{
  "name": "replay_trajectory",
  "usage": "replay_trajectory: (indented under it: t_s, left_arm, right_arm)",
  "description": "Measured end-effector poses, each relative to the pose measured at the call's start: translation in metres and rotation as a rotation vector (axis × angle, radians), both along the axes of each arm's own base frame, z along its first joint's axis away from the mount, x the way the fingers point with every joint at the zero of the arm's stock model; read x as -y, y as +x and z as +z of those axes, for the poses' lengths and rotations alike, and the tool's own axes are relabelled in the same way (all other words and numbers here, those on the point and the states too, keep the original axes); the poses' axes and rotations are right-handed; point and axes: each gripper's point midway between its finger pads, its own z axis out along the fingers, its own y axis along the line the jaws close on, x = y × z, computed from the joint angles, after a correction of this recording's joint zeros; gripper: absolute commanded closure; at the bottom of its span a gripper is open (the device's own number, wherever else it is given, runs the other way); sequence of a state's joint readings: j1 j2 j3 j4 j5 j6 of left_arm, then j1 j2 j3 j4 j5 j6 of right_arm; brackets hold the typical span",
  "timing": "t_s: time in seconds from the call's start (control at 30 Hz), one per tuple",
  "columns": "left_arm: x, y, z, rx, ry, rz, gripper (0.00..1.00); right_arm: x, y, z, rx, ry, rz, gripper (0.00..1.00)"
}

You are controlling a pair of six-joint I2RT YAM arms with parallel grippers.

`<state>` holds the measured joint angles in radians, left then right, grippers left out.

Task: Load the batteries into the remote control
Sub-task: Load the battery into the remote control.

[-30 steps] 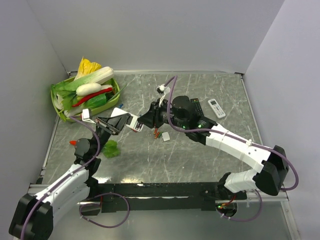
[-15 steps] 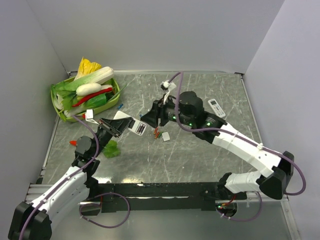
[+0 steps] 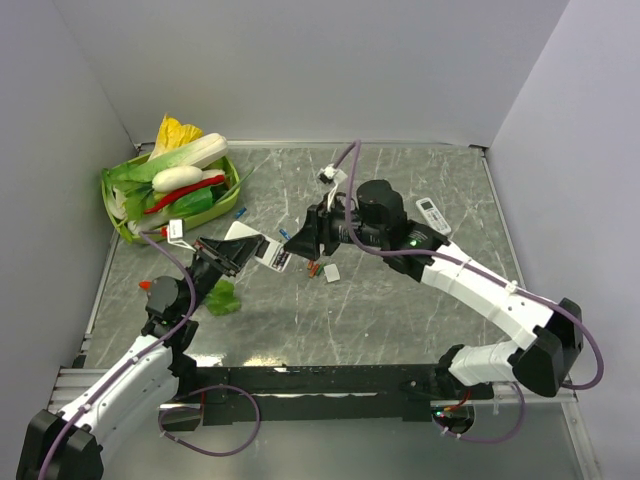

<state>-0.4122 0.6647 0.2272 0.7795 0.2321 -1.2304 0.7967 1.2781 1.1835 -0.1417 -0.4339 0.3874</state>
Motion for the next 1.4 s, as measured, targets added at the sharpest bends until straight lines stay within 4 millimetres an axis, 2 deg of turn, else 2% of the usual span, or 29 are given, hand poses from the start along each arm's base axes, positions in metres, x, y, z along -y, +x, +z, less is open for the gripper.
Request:
replay_trajectory:
  t_s: [0.17, 0.33, 0.63, 0.87, 0.97, 1.03, 1.07, 1.23, 1.33, 1.4]
  left_arm:
    - [0.002, -0.006, 0.009, 0.042, -0.011, -0.021, 0.98]
    - [0.003, -0.009, 0.015, 0.066, -0.018, -0.036, 0.98]
    - [0.005, -0.011, 0.017, 0.08, -0.019, -0.056, 0.98]
    - [0.007, -0.012, 0.019, 0.09, -0.023, -0.066, 0.98]
    - [0.007, -0.012, 0.021, 0.097, -0.025, -0.066, 0.98]
    - [0.006, -0.012, 0.02, 0.094, -0.024, -0.066, 0.98]
    - [0.007, -0.012, 0.02, 0.093, -0.025, -0.066, 0.98]
    - [0.006, -0.013, 0.022, 0.078, -0.048, -0.076, 0.98]
    - [0.006, -0.013, 0.022, 0.078, -0.05, -0.078, 0.98]
    - [0.006, -0.013, 0.022, 0.078, -0.05, -0.078, 0.98]
  right_arm:
    - [-0.008, -0.009, -0.024, -0.08, -0.019, 0.077, 0.47]
    - [-0.007, -0.013, -0.032, -0.139, 0.011, 0.109, 0.52]
    - [-0.008, -0.014, -0.022, -0.182, 0.102, 0.149, 0.54]
    - [-0.013, -0.015, -0.013, -0.189, 0.144, 0.177, 0.61]
    - [-0.015, -0.014, -0.017, -0.204, 0.143, 0.182, 0.68]
    - [-0.016, -0.014, -0.019, -0.214, 0.143, 0.188, 0.77]
    - [-0.016, -0.015, -0.019, -0.215, 0.143, 0.192, 0.84]
    - [-0.016, -0.017, -0.016, -0.187, 0.149, 0.224, 0.98]
    - [-0.016, -0.018, -0.016, -0.184, 0.148, 0.227, 0.98]
    - [-0.016, -0.017, -0.016, -0.181, 0.147, 0.227, 0.9]
